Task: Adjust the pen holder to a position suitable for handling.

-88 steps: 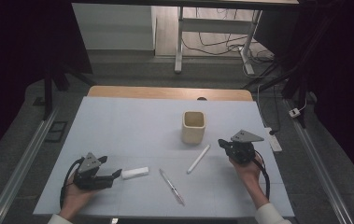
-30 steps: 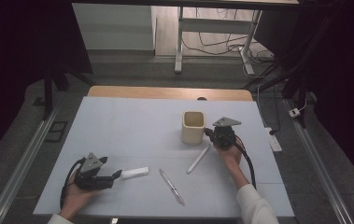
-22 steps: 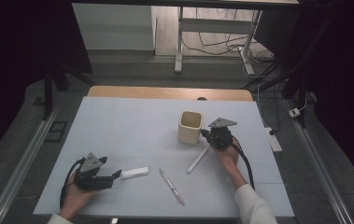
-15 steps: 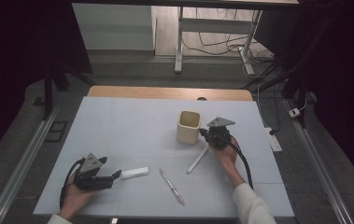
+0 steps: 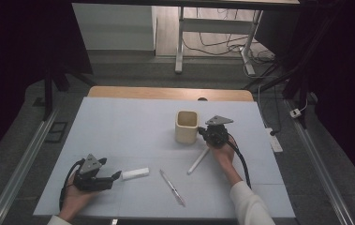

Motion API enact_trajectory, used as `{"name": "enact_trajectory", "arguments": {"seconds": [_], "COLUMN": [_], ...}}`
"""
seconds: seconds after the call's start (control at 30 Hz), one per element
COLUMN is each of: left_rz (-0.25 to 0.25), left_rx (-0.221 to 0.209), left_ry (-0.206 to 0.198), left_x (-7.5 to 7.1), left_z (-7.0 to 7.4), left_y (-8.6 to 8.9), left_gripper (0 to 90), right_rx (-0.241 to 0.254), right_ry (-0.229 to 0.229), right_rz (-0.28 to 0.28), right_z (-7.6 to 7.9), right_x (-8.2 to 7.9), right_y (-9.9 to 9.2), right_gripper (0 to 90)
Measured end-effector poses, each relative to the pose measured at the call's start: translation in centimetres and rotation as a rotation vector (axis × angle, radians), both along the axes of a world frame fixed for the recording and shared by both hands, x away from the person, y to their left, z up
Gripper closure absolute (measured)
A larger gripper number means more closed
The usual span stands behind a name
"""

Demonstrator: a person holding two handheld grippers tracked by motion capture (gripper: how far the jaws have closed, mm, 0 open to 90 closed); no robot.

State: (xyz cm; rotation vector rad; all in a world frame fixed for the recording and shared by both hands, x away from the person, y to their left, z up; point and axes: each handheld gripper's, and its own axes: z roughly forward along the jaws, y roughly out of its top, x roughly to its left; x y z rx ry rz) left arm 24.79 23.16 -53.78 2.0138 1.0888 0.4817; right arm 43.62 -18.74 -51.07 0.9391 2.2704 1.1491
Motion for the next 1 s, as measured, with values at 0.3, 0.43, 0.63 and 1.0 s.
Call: {"name": "enact_trajectory", "arguments": {"seconds": [0.3, 0.43, 0.63, 1.0], "left_rz": [0.003, 0.006, 0.005, 0.002], "left_rx": [0.002, 0.002, 0.002, -0.004], "left_ry": [0.000, 0.004, 0.005, -0.003], "left_x": [0.0, 0.1, 0.1, 0.0], "left_z": [0.0, -0.1, -0.1, 0.0], "left_y": [0.0, 0.1, 0.1, 0.2], "left_gripper": [22.1, 22.1, 22.1, 22.1], "right_rx": [0.014, 0.018, 0.020, 0.022], "right_ry": [0.004, 0.002, 0.008, 0.034], "right_rz": [0.014, 0.021, 0.025, 0.031], "right_z": [-0.3, -0.4, -0.6, -0.9], "right_x": [0.4, 0.5, 0.6, 0.8], "right_y": [0.7, 0.9, 1.3, 2.6], "right_gripper": [89.4, 89.4, 89.4, 89.4]}}
